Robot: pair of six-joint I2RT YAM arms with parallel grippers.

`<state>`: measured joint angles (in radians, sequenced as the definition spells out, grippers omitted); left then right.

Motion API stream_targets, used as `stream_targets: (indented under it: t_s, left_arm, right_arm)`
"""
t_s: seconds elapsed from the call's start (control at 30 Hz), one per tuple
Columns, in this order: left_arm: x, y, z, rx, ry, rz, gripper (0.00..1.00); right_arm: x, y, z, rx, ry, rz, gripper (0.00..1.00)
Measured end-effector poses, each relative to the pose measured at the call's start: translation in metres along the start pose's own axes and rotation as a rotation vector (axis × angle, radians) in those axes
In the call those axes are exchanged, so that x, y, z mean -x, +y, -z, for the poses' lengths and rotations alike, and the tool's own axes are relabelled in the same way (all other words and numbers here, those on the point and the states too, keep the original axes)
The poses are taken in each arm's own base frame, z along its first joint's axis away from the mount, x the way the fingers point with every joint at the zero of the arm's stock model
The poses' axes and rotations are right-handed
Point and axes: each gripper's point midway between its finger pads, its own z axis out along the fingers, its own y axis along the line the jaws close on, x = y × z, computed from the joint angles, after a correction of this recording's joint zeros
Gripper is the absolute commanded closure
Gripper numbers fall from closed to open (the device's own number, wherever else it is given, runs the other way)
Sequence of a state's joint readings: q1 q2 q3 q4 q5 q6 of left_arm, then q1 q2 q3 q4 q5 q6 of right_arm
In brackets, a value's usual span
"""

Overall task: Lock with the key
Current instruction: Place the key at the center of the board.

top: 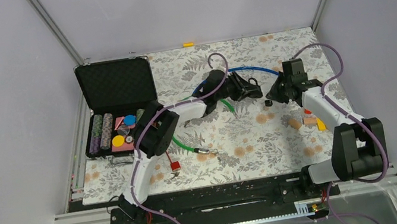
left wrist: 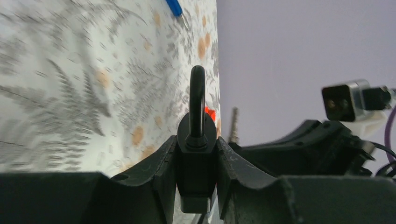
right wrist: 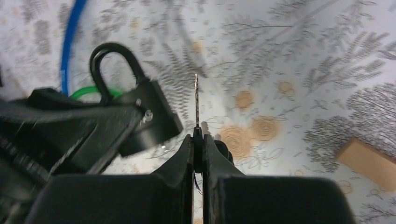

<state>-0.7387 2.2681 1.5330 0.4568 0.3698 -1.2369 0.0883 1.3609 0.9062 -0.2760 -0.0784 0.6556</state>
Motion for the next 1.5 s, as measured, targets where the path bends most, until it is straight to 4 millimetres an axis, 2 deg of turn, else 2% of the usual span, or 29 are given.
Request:
stream_targets:
  t_s: [0.17, 0.27, 0.33, 0.4, 0.5, 0.57, 0.7, 0.9, 1.1, 1.37, 1.5]
  left_arm:
    - [-0.043, -0.018, -0.019, 0.004, 0.08, 0.03, 1.0]
    - [-0.061, -0.018, -0.026, 0.019, 0.111, 0.056, 1.0]
    - [-0.072, -0.008, -0.031, 0.058, 0.134, 0.08, 1.0]
    - [-0.084, 0.009, -0.035, 0.115, 0.16, 0.107, 0.95]
    - [-0.101, 0.041, -0.037, 0.2, 0.195, 0.154, 0.79]
    - [-0.11, 0.053, -0.039, 0.223, 0.222, 0.19, 0.64]
    - [-0.11, 0.047, -0.042, 0.218, 0.23, 0.197, 0.46]
    - [-0.107, 0.039, -0.038, 0.22, 0.231, 0.153, 0.3]
    - [-0.099, 0.031, -0.015, 0.287, 0.21, 0.043, 0.18]
    - [-0.084, -0.005, 0.018, 0.289, 0.196, -0.145, 0.13]
    - [-0.075, -0.008, 0.034, 0.317, 0.199, -0.243, 0.12]
  right_arm:
    - [-0.005, -0.041, -0.016, -0.13, 0.009, -0.048, 0.98]
    - [-0.005, -0.066, -0.023, -0.212, 0.008, -0.073, 1.0]
    - [0.0, -0.073, -0.029, -0.229, 0.0, -0.104, 0.99]
    - [0.001, -0.083, -0.033, -0.252, 0.004, -0.125, 0.94]
    - [-0.005, -0.1, -0.04, -0.298, 0.035, -0.151, 0.85]
    - [-0.009, -0.106, -0.042, -0.317, 0.049, -0.164, 0.81]
    - [-0.011, -0.108, -0.041, -0.324, 0.058, -0.174, 0.73]
    - [-0.01, -0.106, -0.037, -0.32, 0.052, -0.188, 0.42]
    - [0.005, -0.092, -0.017, -0.274, -0.01, -0.183, 0.36]
    - [0.016, -0.08, 0.001, -0.231, -0.06, -0.179, 0.32]
    - [0.018, -0.073, 0.009, -0.201, -0.072, -0.172, 0.33]
